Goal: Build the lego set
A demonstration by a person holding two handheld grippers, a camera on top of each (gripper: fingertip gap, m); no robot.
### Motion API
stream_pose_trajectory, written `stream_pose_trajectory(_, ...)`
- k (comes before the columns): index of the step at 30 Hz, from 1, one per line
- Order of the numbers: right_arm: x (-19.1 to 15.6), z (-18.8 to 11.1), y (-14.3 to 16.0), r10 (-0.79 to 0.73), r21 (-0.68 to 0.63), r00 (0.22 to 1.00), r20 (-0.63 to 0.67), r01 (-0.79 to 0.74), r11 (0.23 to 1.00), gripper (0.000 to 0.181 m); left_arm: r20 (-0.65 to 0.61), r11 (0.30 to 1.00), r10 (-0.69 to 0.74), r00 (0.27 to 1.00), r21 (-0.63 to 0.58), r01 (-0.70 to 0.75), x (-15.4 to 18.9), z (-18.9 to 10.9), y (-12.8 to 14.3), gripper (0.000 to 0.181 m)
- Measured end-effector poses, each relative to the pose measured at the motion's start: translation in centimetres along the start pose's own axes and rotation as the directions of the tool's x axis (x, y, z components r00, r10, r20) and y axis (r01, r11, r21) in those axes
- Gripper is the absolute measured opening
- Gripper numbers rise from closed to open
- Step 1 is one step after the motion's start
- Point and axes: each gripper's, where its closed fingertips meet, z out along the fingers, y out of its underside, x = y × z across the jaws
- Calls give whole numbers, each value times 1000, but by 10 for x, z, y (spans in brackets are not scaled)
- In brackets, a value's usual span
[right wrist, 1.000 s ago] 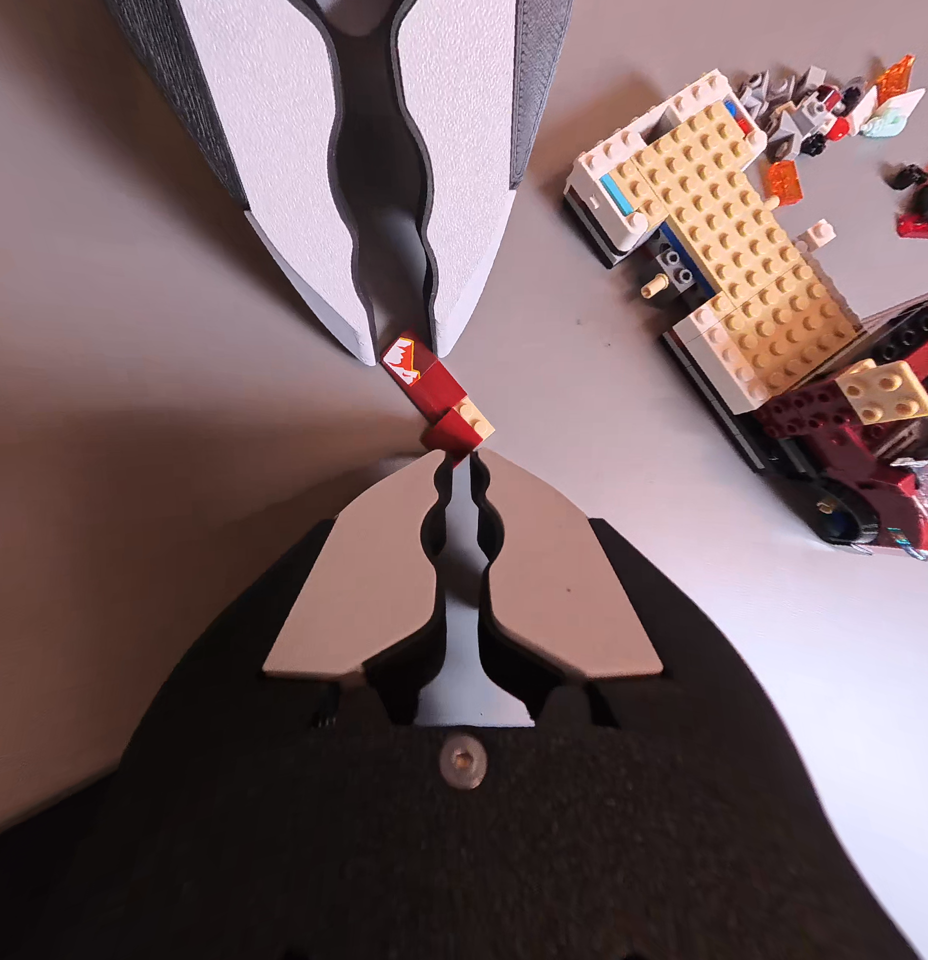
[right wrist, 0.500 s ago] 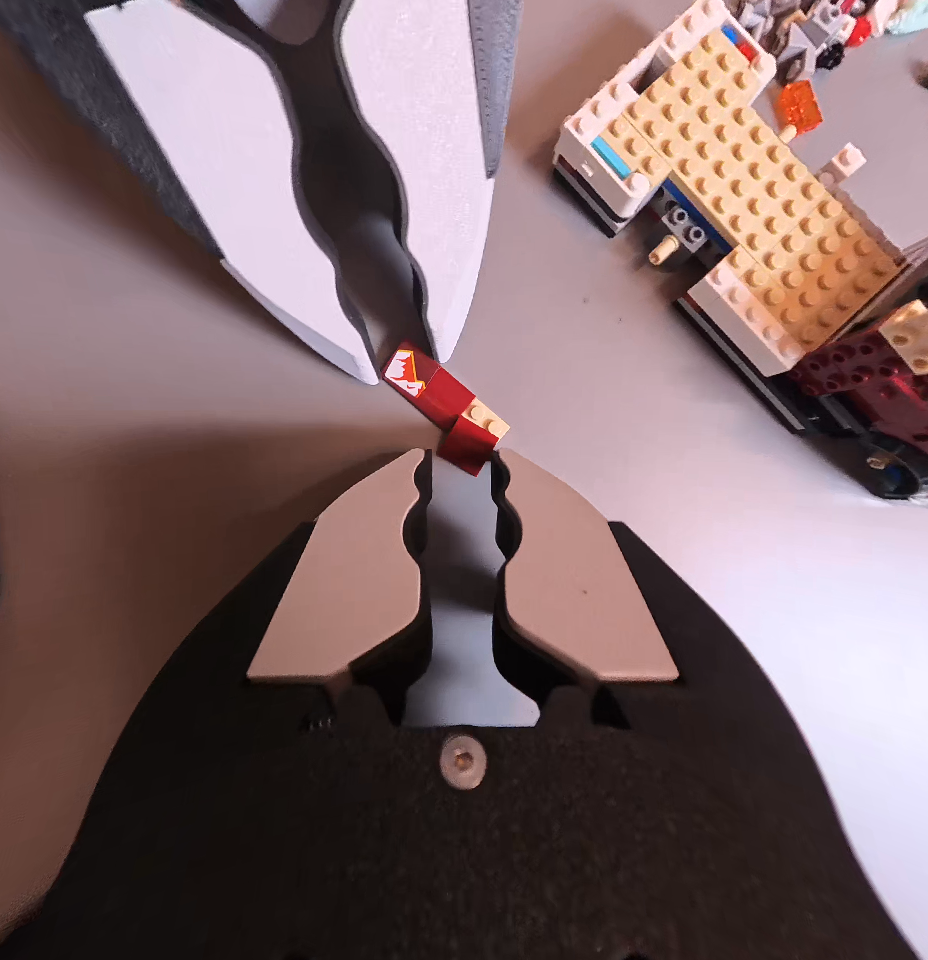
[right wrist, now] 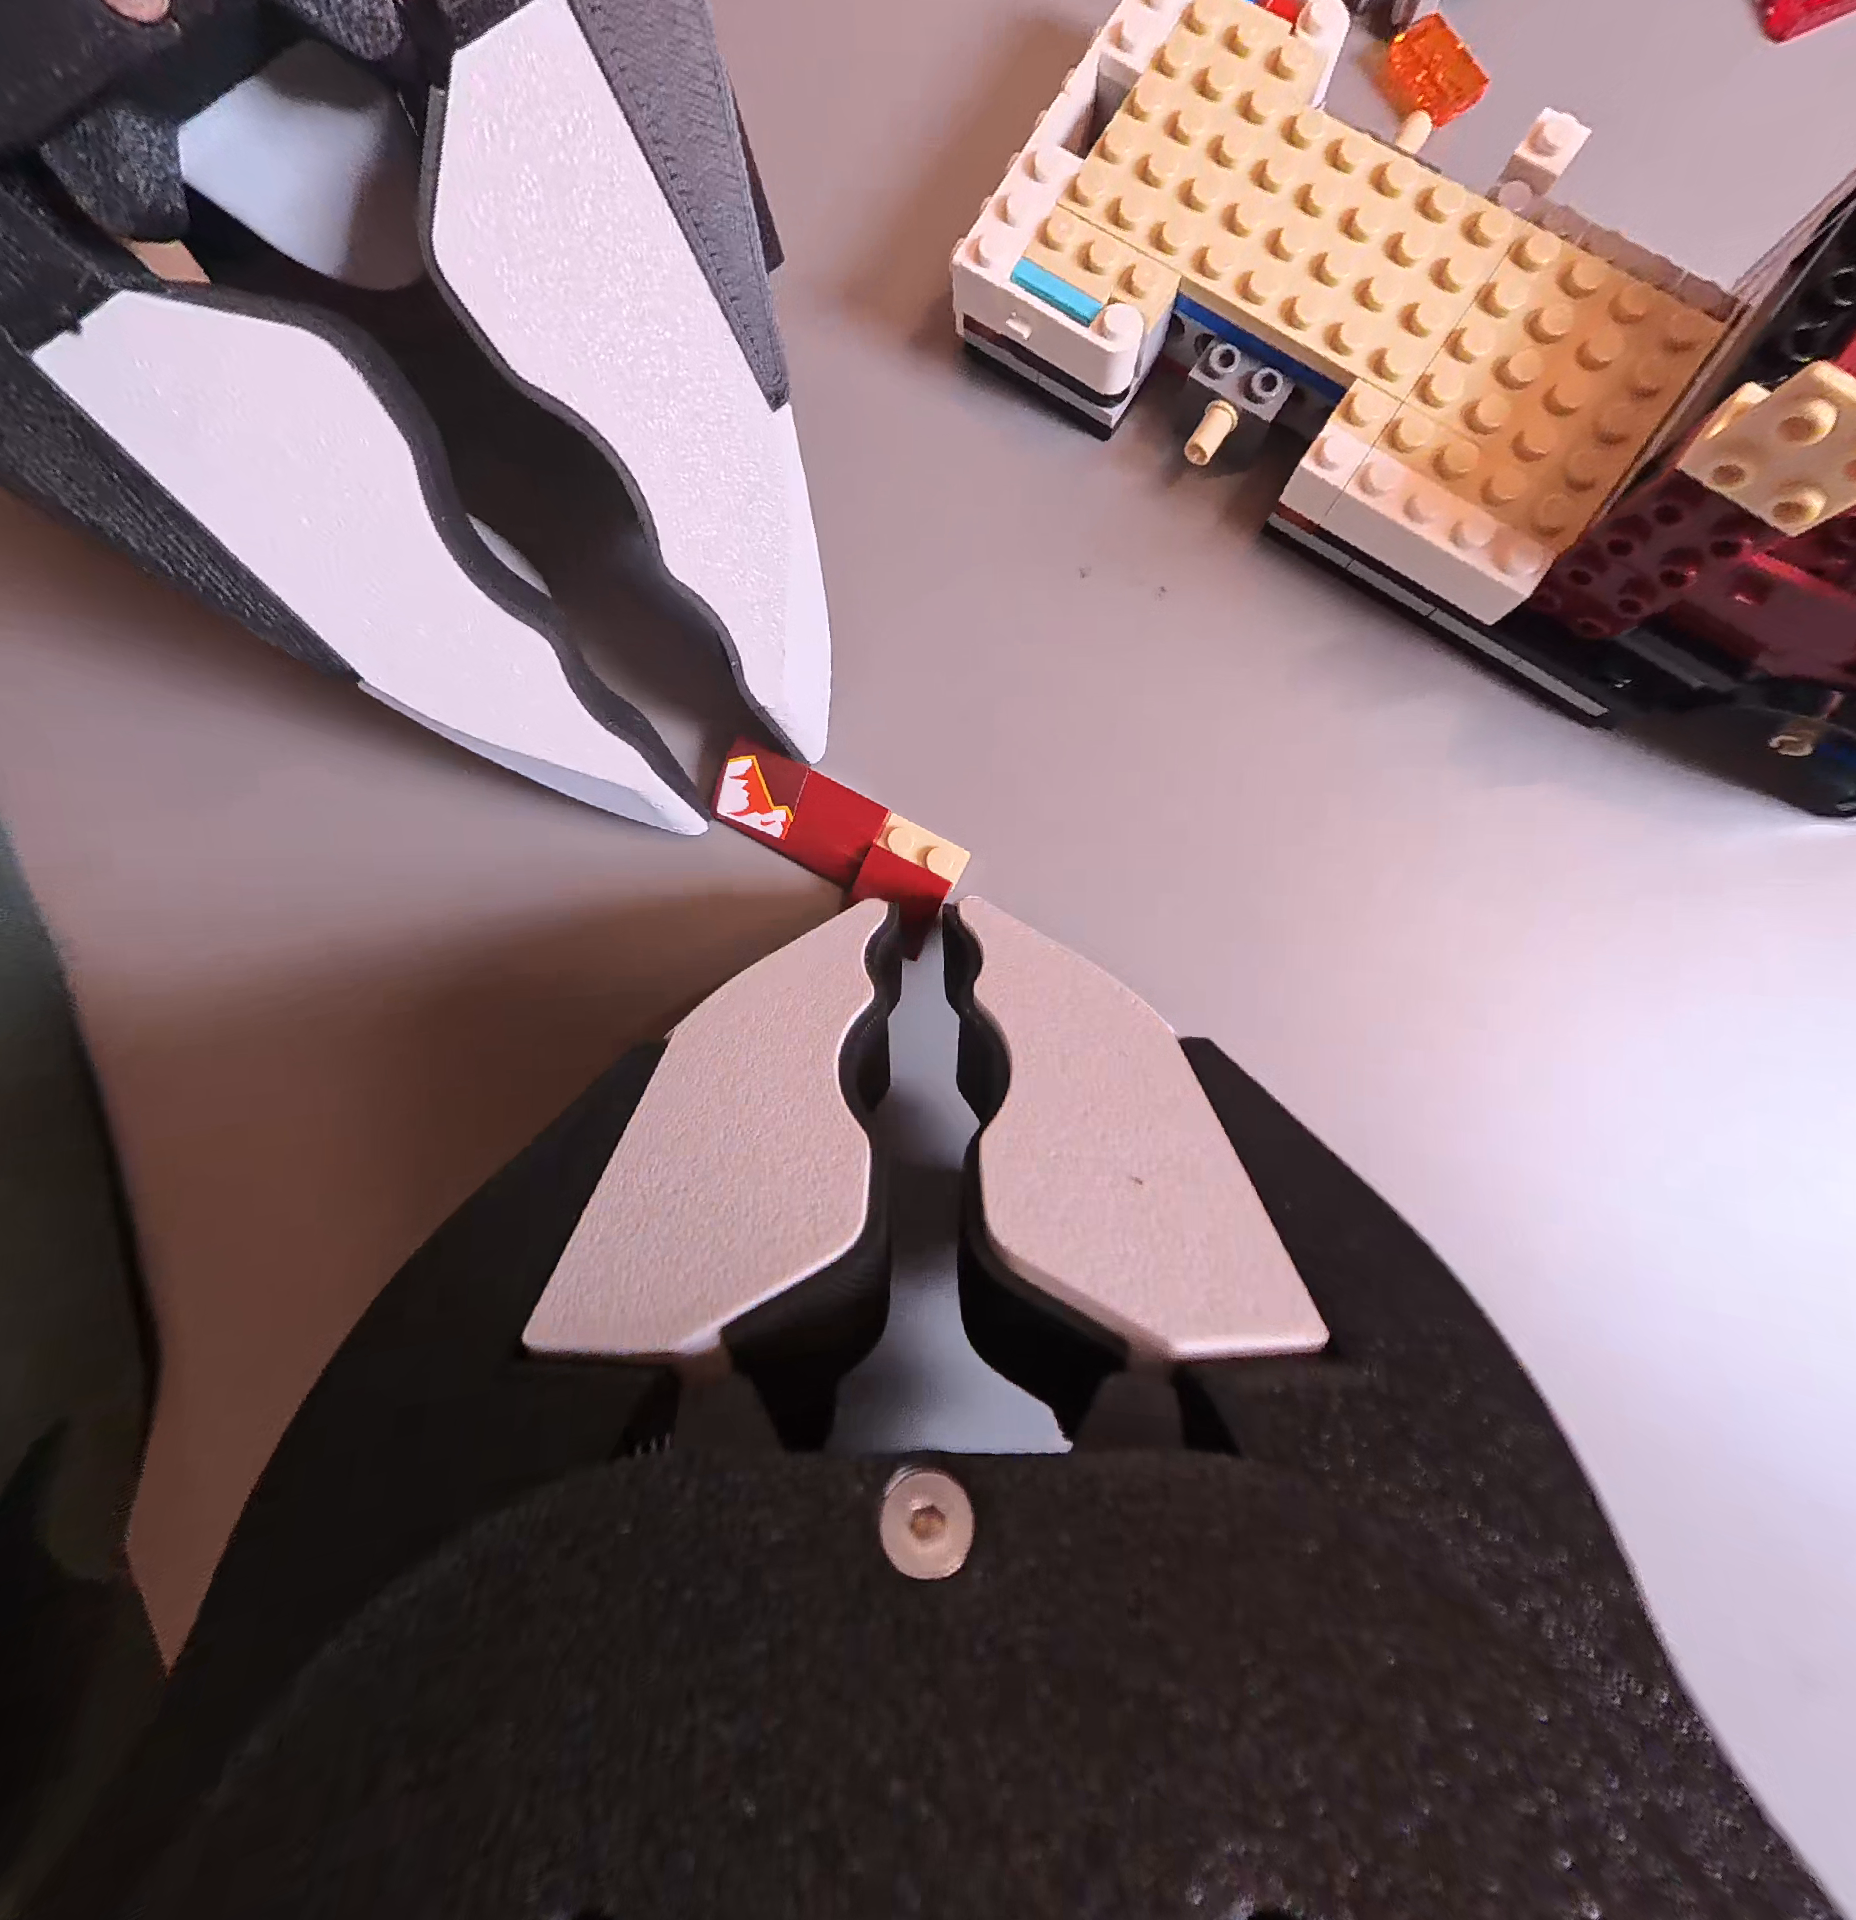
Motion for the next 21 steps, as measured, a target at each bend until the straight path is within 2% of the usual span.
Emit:
stream_pose_trajectory(3, 0, 0, -1, 10, 6, 1000, 2, -10, 1000, 7, -1, 1000, 1, 1000, 2, -1, 0, 0, 0, 20)
stream_pose_trajectory(10, -3, -4, 1, -85, -3, 996, 25, 85, 996, 25, 4, 1000, -5, 1000, 0, 5, 0, 0, 0, 19)
stream_pose_trajectory(21, -5, 4, 1, -40, -76, 998, -45, 37, 996, 19, 18, 1000, -15, 1000, 4, 15, 1, -1, 1, 19)
